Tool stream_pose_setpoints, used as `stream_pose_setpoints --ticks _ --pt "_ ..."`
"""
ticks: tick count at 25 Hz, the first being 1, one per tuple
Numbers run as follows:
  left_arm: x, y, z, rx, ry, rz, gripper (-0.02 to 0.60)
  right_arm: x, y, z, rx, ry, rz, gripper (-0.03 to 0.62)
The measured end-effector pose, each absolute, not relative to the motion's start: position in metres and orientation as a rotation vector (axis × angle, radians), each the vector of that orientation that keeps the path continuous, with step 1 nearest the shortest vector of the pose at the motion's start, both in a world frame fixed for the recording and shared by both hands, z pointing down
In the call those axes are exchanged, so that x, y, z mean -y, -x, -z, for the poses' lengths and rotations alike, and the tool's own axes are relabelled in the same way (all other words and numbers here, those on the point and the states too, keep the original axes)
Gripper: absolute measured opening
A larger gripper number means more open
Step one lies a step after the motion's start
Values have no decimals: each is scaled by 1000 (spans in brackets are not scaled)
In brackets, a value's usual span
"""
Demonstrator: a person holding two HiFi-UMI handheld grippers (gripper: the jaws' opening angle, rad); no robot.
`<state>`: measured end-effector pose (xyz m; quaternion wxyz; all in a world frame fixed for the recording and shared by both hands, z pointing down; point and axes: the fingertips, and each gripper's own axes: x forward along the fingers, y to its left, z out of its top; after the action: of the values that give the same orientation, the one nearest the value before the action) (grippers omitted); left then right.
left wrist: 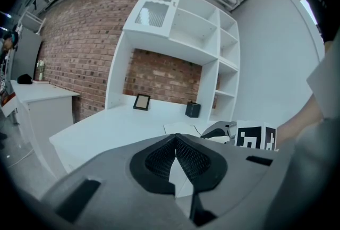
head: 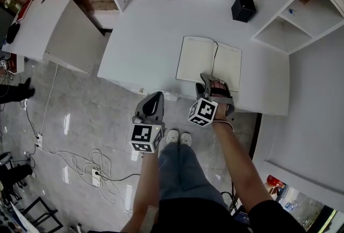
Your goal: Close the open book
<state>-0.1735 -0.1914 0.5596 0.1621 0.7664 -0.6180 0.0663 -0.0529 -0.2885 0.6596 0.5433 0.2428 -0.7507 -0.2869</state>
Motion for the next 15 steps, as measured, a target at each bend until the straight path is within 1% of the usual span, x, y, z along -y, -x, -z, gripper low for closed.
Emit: stream_pose_setpoints --ticks 8,9,12,15 --pt "191 179 -564 1756 -2177 -207 8 293 55 -661 1731 -611 768 157" --pt "191 180 -564 1758 -2174 -207 8 292 55 -663 1731 -614 772 139" --pt "191 181 -565 1757 -2169 -209 8 286 53 -666 1741 -645 771 48" --pt "193 181 -566 1752 -2171 -214 8 285 52 -662 1768 -695 745 35"
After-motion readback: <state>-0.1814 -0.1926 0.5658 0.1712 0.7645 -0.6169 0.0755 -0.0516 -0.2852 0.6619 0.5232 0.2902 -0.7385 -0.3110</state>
